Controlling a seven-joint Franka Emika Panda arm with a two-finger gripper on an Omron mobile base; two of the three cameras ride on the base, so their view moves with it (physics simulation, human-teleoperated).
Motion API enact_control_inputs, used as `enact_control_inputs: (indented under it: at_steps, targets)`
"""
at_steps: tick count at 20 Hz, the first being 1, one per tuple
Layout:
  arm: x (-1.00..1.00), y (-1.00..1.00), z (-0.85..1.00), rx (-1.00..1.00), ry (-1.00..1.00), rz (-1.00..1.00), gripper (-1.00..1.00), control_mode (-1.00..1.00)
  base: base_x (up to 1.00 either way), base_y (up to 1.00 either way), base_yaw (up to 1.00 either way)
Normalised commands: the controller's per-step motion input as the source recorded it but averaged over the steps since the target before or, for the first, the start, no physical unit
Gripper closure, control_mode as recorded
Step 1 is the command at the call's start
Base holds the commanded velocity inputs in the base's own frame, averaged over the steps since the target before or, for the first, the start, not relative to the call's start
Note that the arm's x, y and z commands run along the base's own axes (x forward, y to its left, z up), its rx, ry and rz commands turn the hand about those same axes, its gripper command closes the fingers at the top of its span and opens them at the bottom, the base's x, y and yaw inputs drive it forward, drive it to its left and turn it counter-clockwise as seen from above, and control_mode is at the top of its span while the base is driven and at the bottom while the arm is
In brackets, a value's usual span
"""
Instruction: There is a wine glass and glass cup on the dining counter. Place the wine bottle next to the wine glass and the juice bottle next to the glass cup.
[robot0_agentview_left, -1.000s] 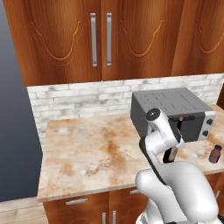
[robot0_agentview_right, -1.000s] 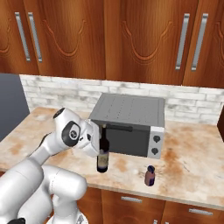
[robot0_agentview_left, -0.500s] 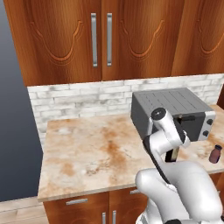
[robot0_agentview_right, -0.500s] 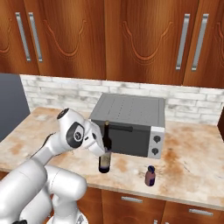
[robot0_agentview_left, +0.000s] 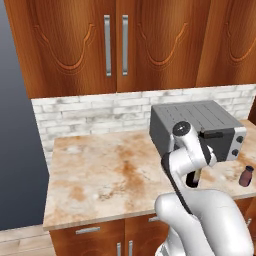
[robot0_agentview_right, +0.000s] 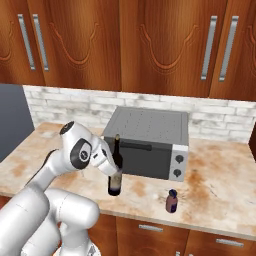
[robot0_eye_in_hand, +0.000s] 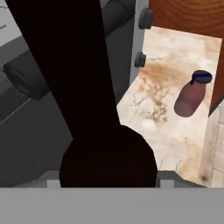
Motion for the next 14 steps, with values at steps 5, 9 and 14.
enact_control_inputs:
  at_steps: [5, 9, 14]
  targets:
    - [-0.05, 0.46, 0.29, -0.14, -0.11, 0.04, 1.00, -1.00, 0.00, 0.00, 0.00]
    - [-0.03, 0.47, 0.29, -0.15, -0.15, 0.06, 1.00, -1.00, 0.00, 0.00, 0.00]
    - [-0.02, 0.44, 0.34, -0.04, -0.01, 0.05, 1.00, -1.00, 0.00, 0.00, 0.00]
